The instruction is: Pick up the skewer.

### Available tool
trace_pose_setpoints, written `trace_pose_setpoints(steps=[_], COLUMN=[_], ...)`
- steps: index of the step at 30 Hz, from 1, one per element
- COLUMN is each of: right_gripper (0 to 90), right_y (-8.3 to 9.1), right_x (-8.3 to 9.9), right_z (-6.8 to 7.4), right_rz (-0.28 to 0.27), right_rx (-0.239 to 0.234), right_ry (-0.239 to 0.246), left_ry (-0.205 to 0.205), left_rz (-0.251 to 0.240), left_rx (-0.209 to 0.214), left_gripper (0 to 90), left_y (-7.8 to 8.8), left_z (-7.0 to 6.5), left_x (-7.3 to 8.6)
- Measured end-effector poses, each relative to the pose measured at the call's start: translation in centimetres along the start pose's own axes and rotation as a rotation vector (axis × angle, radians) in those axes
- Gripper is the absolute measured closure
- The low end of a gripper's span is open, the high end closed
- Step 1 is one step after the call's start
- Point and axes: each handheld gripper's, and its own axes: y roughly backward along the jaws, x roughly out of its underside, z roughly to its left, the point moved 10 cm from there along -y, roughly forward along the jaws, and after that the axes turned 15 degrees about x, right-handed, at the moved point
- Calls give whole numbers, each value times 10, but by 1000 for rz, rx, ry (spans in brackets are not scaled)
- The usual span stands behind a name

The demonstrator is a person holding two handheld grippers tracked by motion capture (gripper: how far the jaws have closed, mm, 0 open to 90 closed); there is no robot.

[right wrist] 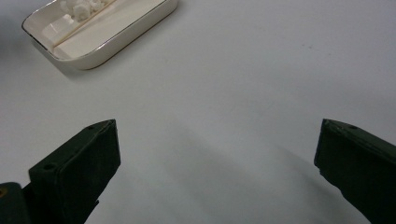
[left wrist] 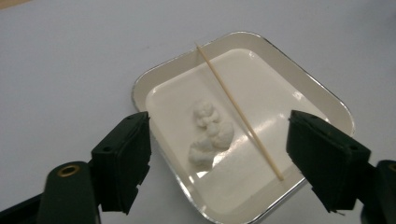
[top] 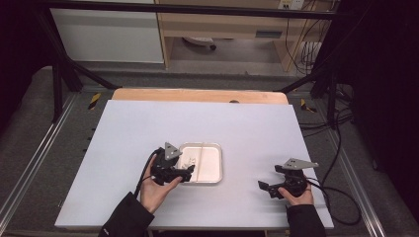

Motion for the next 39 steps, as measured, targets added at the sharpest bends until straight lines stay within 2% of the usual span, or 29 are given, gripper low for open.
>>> trace_pose_setpoints(steps=[5, 7, 11, 14, 18, 20, 21, 27, 33, 35, 39], right_gripper=[9, 9, 9, 9, 9, 9, 9, 9, 9, 9, 10], right_y=[0, 0, 0, 0, -1, 0, 0, 0, 1, 0, 0], right_x=[0, 0, 0, 0, 0, 0, 0, -1, -1, -1, -1], right_z=[1, 1, 1, 1, 1, 1, 1, 1, 1, 1, 2], right_rz=[4, 4, 1, 1, 2, 1, 1, -2, -6, -4, -5], right_rx=[-2, -3, -4, -4, -5, -6, -6, -11, -11, -13, -15], right_ry=[-3, -3, -2, -2, -1, -1, -1, -4, -6, -6, -7], left_ry=[1, -3, 35, 52, 68, 68, 70, 93, 111, 122, 137], left_rz=[22, 34, 47, 35, 34, 34, 40, 39, 32, 30, 28], left_rx=[-8, -26, -56, -66, -78, -86, -105, -127, -150, -170, -171], left_gripper=[329, 358, 443, 523, 582, 613, 629, 712, 759, 774, 805], left_y=[-15, -23, -41, -45, -55, -57, -60, -68, -70, -72, -74], left_z=[-8, -10, -13, -14, -18, -18, -17, -14, -12, -10, -8], left_x=[-2, -2, -3, -5, -6, -6, -5, -3, -1, 1, 3])
